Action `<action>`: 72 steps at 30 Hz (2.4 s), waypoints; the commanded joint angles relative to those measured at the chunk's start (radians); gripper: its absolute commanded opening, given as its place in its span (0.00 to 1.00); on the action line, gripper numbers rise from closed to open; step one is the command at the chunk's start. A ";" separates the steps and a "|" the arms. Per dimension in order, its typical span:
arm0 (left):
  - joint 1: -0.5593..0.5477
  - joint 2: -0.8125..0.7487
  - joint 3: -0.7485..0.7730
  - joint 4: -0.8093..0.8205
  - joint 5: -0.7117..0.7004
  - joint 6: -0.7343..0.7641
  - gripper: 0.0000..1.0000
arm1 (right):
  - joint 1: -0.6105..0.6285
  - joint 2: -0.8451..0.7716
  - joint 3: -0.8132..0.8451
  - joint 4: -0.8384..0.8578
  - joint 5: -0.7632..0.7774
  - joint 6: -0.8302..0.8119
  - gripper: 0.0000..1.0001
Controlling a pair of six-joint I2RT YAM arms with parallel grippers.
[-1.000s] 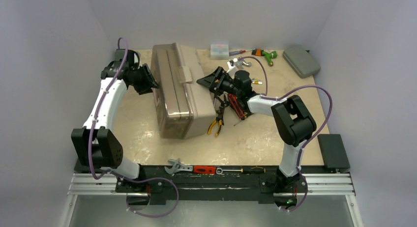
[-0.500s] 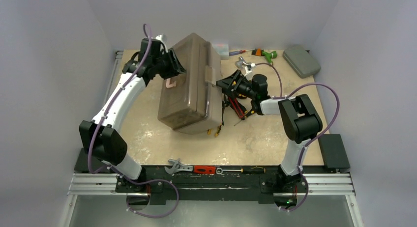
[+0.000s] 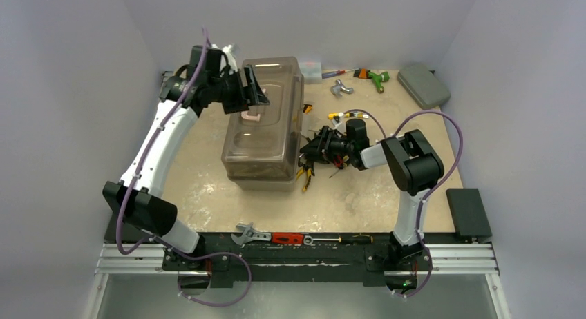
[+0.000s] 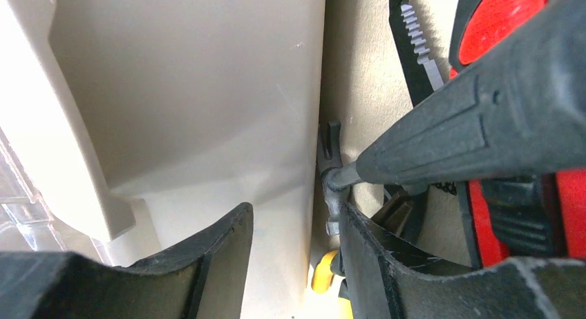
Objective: Pack the tool kit
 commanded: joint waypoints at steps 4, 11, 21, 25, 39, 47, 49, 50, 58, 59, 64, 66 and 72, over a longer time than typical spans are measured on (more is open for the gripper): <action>0.068 -0.036 0.157 -0.243 -0.260 0.140 0.91 | -0.006 -0.099 0.012 -0.157 0.049 -0.115 0.54; 0.114 0.058 0.121 -0.213 -0.213 0.148 1.00 | -0.006 -0.157 0.001 -0.206 0.083 -0.138 0.73; 0.161 0.223 0.102 -0.142 -0.044 0.145 0.99 | -0.023 -0.232 -0.027 -0.248 0.101 -0.166 0.75; 0.192 0.244 0.042 -0.111 0.021 0.128 0.91 | -0.046 -0.268 -0.052 -0.217 0.103 -0.158 0.74; 0.328 0.160 -0.212 0.069 0.272 0.079 0.38 | -0.055 -0.325 0.011 -0.098 0.049 -0.094 0.74; 0.372 0.156 -0.261 0.156 0.428 0.029 0.32 | -0.053 -0.390 0.132 -0.209 0.041 -0.125 0.80; 0.378 0.149 -0.264 0.159 0.437 0.026 0.32 | -0.051 -0.379 0.164 -0.206 0.026 -0.103 0.81; 0.383 0.147 -0.268 0.164 0.444 0.023 0.32 | -0.051 -0.367 0.174 -0.193 0.014 -0.085 0.81; 0.403 0.140 -0.294 0.198 0.496 0.007 0.31 | -0.016 -0.293 0.226 -0.047 -0.039 0.053 0.81; 0.407 0.142 -0.298 0.205 0.504 0.003 0.31 | -0.007 -0.287 0.240 -0.055 -0.041 0.050 0.81; 0.416 0.144 -0.310 0.234 0.542 -0.014 0.31 | 0.042 -0.257 0.294 -0.032 -0.044 0.076 0.79; 0.421 0.142 -0.316 0.240 0.549 -0.019 0.31 | 0.055 -0.255 0.308 -0.022 -0.044 0.087 0.77; 0.428 0.113 -0.312 0.213 0.508 -0.005 0.33 | 0.092 -0.273 0.341 -0.032 -0.050 0.092 0.74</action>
